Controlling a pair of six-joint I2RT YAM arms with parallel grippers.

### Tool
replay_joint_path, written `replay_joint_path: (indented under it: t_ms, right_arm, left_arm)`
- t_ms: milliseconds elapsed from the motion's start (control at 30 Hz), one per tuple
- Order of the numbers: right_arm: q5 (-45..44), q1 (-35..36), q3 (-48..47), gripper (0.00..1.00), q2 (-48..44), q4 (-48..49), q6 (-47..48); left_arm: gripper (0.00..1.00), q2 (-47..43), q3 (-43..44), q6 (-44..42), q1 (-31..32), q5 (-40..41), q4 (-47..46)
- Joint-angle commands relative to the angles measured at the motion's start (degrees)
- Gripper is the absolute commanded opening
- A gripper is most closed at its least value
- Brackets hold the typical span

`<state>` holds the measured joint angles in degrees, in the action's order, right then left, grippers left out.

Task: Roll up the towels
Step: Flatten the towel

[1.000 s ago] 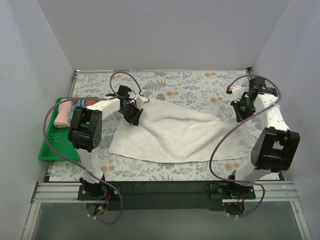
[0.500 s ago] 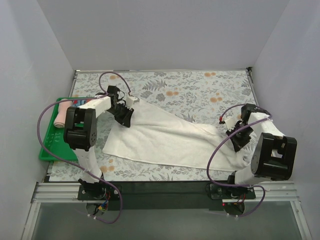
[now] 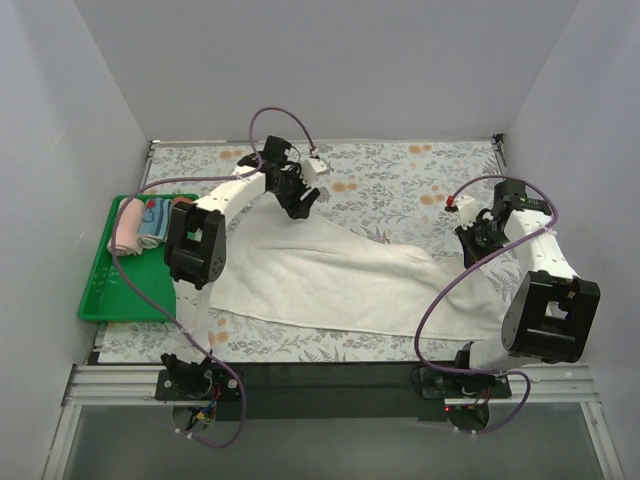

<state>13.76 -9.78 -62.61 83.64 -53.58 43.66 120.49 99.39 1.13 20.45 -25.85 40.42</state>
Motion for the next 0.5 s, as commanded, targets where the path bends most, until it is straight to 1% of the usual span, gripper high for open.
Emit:
replay_joint_path:
  t_ms: [0, 33, 67, 233, 267, 300, 333, 367, 400, 467]
  right_arm:
    - [3.2, -0.3, -3.0, 0.01, -0.8, 0.4, -1.6]
    - [3.3, -0.3, -3.4, 0.01, -1.1, 0.2, -1.8]
    - [3.5, -0.2, -3.6, 0.01, -1.2, 0.2, -1.9]
    - [3.0, -0.3, -4.0, 0.01, -1.5, 0.1, -1.9]
    - [2.4, -0.2, -4.1, 0.01, -1.5, 0.1, -1.9]
    - [2.0, -0.3, -4.0, 0.01, -1.5, 0.1, -1.9]
    - [1.5, -0.3, -4.0, 0.01, -1.6, 0.1, -1.8]
    - [0.3, -0.3, -3.9, 0.01, -1.6, 0.2, -1.6]
    - [-0.3, -0.4, -3.9, 0.01, -1.8, 0.3, -1.6]
    - [-2.1, -1.2, -3.7, 0.01, -2.2, 0.3, -1.2]
  left_arm:
    - [0.57, 7.6, 3.9, 0.8, 0.8, 3.9, 0.0]
    - [0.58, 8.5, 4.5, 0.6, 1.0, 3.5, 0.0]
    - [0.76, 9.1, 4.9, 0.2, 1.3, 3.3, -0.1]
    - [0.77, 10.4, 2.8, -0.9, 2.2, 4.7, -2.6]
    - [0.72, 10.6, 2.0, -2.3, 2.4, 5.3, -2.8]
    - [0.64, 10.7, 1.9, -2.6, 2.4, 6.1, -2.8]
    - [0.51, 11.0, 1.8, -2.8, 2.5, 6.9, -2.5]
    - [0.41, 11.5, 1.7, -2.8, 2.4, 9.6, -2.2]
    - [0.22, 11.6, 1.6, -2.9, 2.4, 11.0, -1.7]
    - [0.04, 11.0, 0.8, -3.4, 1.4, 14.0, 0.2]
